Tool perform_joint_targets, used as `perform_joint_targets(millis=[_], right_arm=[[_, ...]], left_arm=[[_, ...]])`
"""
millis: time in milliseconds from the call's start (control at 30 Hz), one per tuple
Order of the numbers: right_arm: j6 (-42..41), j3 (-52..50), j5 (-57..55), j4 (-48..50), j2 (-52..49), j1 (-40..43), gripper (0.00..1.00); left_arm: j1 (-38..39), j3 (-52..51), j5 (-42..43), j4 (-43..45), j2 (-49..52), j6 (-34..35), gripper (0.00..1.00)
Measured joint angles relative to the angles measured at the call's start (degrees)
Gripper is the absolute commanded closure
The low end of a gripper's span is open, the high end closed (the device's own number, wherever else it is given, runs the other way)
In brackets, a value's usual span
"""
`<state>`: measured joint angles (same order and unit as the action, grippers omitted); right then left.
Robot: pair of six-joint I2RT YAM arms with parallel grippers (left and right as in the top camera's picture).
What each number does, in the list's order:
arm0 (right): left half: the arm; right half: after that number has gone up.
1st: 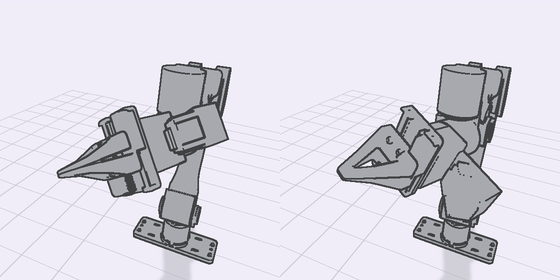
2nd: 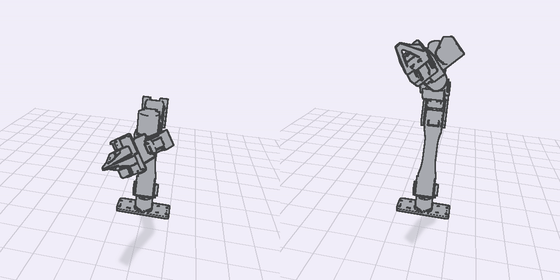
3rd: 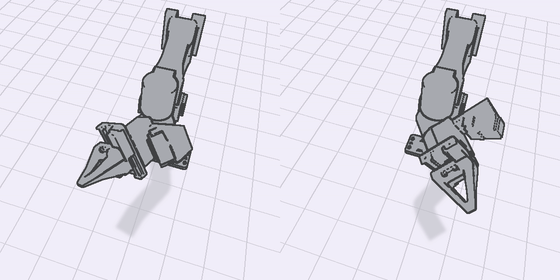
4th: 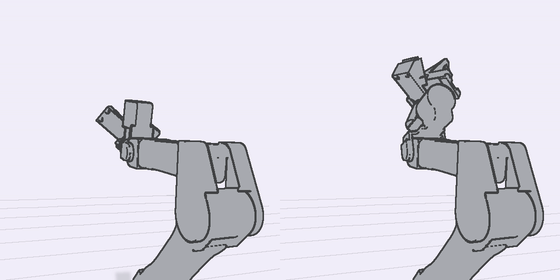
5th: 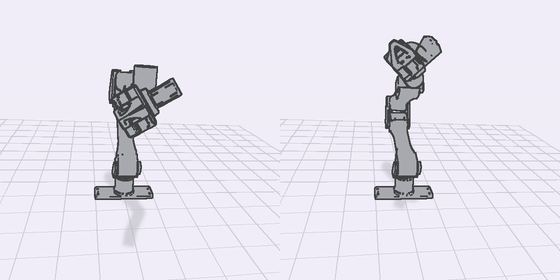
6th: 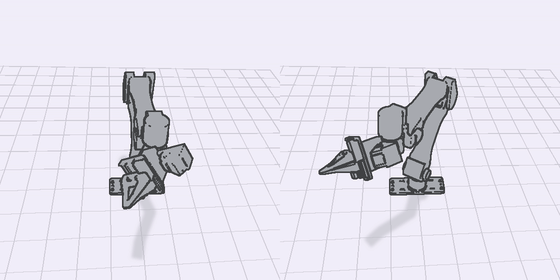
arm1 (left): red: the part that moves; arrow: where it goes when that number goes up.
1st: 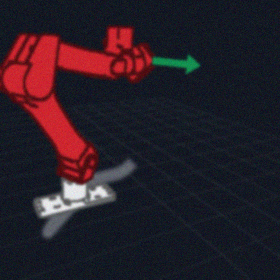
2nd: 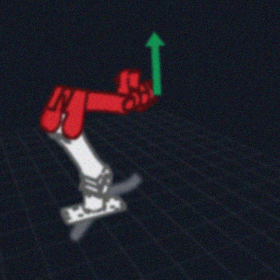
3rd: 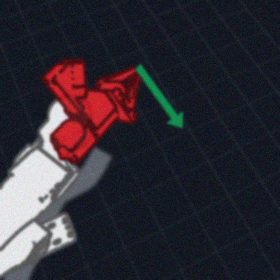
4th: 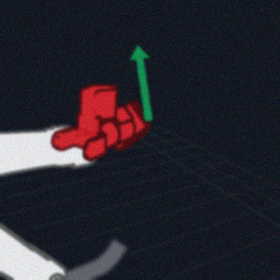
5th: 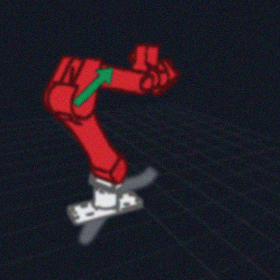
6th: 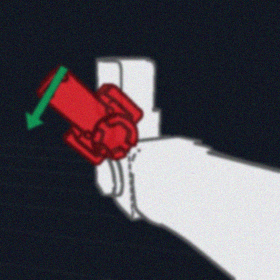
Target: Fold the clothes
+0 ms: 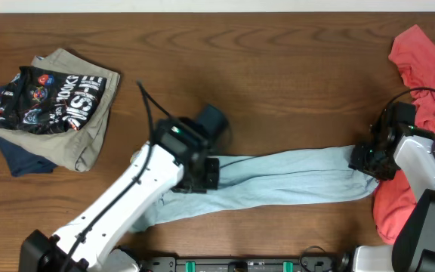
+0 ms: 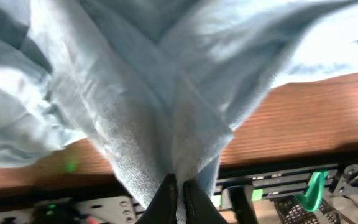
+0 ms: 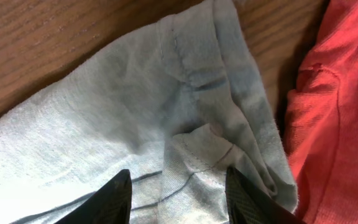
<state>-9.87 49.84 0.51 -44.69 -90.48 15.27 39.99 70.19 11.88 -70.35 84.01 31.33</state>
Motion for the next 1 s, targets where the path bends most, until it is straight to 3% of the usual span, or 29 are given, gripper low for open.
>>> perform_joint_targets(millis=[33,67,300,567,767,1000], right_arm=[[0.0,0.0,0.0,-0.02,0.0,0.0,0.52],[0.0,0.0,0.0,-0.04,0.0,0.0,0.53],[0.0,0.0,-0.02,-0.2,0.0,0.0,0.52],[0.0,0.0,-0.02,-0.31,0.0,0.0,0.52],[0.0,0.0,-0.02,-0.35,0.0,0.0,0.52],[0.0,0.0,-0.02,-0.37,0.0,0.0,0.51]], left_arm=[[1.33,-0.24,-0.02,0.74,0.07,0.61,0.57],[2.16,-0.42,0.0,1.07,0.11,1.09,0.5],[3.98,-0.79,-4.96,0.48,0.26,3.52,0.4],[-7.02,-0.87,-17.62,1.9,0.48,3.65,0.41],[-14.75,-1.46,-19.78,2.97,3.32,4.15,0.6],[-15.93,-5.11,-19.78,6.47,8.15,4.44,0.62]])
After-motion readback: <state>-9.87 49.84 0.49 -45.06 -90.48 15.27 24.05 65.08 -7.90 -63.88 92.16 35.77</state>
